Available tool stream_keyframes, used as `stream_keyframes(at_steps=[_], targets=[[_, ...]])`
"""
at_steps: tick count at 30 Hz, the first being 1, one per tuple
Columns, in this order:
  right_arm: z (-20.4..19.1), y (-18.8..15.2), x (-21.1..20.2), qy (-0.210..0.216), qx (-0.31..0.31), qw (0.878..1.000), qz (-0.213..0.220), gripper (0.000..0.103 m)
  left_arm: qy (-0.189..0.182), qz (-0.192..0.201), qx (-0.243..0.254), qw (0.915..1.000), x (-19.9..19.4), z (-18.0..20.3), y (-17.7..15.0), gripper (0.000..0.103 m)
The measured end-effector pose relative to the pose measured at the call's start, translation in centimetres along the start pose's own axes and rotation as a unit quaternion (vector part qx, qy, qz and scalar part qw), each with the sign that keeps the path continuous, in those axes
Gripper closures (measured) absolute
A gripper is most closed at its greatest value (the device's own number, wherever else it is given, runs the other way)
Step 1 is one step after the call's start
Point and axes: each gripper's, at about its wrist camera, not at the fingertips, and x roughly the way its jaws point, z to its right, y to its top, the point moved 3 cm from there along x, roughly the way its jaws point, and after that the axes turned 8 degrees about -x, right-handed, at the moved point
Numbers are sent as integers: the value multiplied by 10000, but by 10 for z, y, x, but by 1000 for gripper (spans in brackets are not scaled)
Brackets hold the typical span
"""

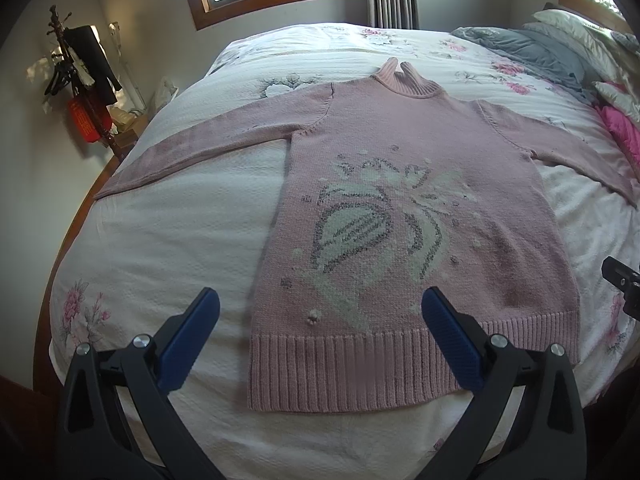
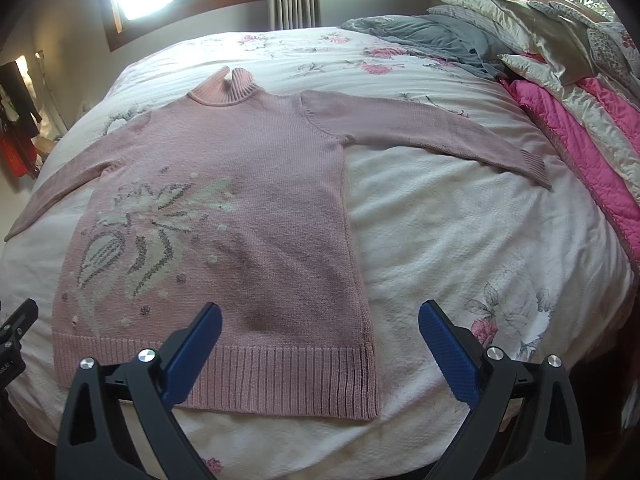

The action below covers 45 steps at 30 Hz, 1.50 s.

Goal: Fold small clothes

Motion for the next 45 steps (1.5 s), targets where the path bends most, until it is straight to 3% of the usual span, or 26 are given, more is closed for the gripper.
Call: stream_keyframes(at_steps=[11, 17, 20, 24, 27, 31, 39, 42, 45], targets=[[5, 1, 2, -15, -6, 10000, 37, 4, -2, 63, 41, 10000, 6, 2, 1, 3], [40, 17, 7, 263, 64, 9973, 690, 4, -273, 406, 165, 9987, 23, 29, 20, 3], [89, 34, 18, 369, 521, 9954, 717, 4, -406, 338, 240, 9983, 41, 55, 39, 3], [173, 66, 38, -352, 806, 9937, 690, 4, -778, 289, 336, 9960, 66, 101, 72, 3], [244, 89, 65, -603, 1124, 9908, 448, 4, -1055, 165, 226, 9940, 87, 141, 99, 3], [331, 114, 108, -932, 1332, 9867, 91, 4, -1147, 95, 191, 9932, 116, 199, 132, 3], [462, 124, 196, -954, 1867, 9759, -606, 4, -1246, 98, 375, 9915, 160, 310, 175, 3], [493, 123, 221, -1059, 1825, 9743, -786, 5, -1313, 74, 468, 9902, 174, 344, 182, 3], [514, 120, 240, -840, 2012, 9719, -889, 6, -1287, 55, 555, 9901, 187, 367, 184, 3]])
